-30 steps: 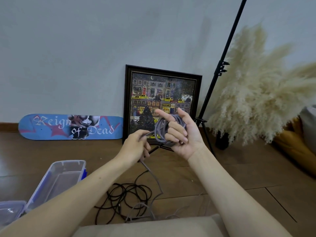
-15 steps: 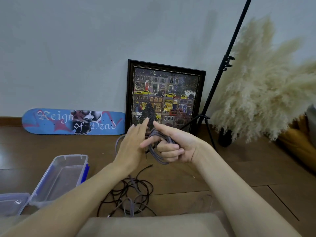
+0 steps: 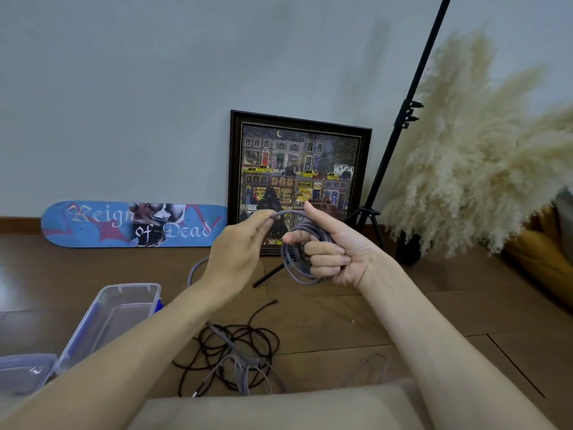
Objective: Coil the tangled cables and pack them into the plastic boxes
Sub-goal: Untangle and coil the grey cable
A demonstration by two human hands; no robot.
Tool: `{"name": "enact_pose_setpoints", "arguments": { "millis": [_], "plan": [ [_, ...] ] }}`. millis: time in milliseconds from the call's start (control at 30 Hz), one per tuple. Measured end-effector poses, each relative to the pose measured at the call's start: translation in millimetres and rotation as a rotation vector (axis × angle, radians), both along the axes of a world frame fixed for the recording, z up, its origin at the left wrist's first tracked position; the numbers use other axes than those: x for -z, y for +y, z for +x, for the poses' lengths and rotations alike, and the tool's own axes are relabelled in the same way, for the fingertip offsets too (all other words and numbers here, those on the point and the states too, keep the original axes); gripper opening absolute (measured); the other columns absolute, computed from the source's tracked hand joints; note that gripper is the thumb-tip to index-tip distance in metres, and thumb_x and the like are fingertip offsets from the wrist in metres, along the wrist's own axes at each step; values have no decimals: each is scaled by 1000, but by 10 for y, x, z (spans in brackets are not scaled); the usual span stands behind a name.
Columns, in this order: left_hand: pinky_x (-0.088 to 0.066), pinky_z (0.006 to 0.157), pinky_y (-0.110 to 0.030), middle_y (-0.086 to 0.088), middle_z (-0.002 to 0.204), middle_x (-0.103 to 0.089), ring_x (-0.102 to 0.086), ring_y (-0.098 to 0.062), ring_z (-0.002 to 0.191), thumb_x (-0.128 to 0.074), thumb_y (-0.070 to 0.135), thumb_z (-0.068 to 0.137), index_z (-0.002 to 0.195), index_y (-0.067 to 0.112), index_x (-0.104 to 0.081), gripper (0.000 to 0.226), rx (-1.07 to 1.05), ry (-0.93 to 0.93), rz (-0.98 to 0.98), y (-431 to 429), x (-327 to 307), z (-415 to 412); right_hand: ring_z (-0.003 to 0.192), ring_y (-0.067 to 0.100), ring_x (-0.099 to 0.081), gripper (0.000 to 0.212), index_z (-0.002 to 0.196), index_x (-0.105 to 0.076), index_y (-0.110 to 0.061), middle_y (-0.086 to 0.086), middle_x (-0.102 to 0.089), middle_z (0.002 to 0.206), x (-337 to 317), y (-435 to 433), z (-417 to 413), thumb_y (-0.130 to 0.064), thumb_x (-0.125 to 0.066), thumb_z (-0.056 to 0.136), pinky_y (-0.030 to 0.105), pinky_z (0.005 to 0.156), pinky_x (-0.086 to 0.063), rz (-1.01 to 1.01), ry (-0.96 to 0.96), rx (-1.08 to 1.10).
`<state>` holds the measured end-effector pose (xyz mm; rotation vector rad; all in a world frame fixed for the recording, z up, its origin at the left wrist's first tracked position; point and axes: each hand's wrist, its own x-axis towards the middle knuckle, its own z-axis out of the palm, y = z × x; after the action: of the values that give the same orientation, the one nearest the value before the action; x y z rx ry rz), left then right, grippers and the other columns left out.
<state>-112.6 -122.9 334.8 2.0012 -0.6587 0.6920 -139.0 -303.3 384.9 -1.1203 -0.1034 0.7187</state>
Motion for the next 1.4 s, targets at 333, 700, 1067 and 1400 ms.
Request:
{"name": "enact_pose_setpoints", "arguments": {
  "millis": [333, 700, 1067, 1400],
  "plan": [
    [-18, 38, -17, 11, 43, -28, -21, -5, 38, -37, 19, 102, 85, 12, -58, 28, 360, 618, -242, -18, -99, 53, 22, 4, -35, 31, 97, -70, 5, -7, -39, 33, 74, 17, -30, -1, -71, 67, 16, 29, -32, 150, -1, -94],
    [-50, 67, -27, -10, 80, -67, -58, -19, 72, -49, 25, 98, 95, 15, -69, 23, 471, 866, -534, -234, 149, -55, 27, 11, -45, 42, 114, -61, 13, 2, -46, 37, 81, 185, -47, 4, -67, 73, 20, 33, -37, 485, -15, -14],
    [-42, 49, -18, -2, 53, -54, -51, -7, 39, -34, 18, 103, 100, 25, -52, 20, 364, 900, -192, -350, 165, -131, 78, 28, -73, 36, 130, -49, 6, 21, -72, 92, 56, 394, 2, -12, -41, 99, 28, 61, -60, 450, -33, 574],
    [-37, 89, -35, -10, 116, -58, -50, -33, 113, -38, 20, 98, 107, 16, -53, 18, -9, 707, 675, -239, 193, -252, 92, 23, -70, 33, 91, -61, 3, 16, -73, 86, 28, 407, 6, -13, -35, 104, 30, 79, -56, 353, -101, 766]
  ]
}}
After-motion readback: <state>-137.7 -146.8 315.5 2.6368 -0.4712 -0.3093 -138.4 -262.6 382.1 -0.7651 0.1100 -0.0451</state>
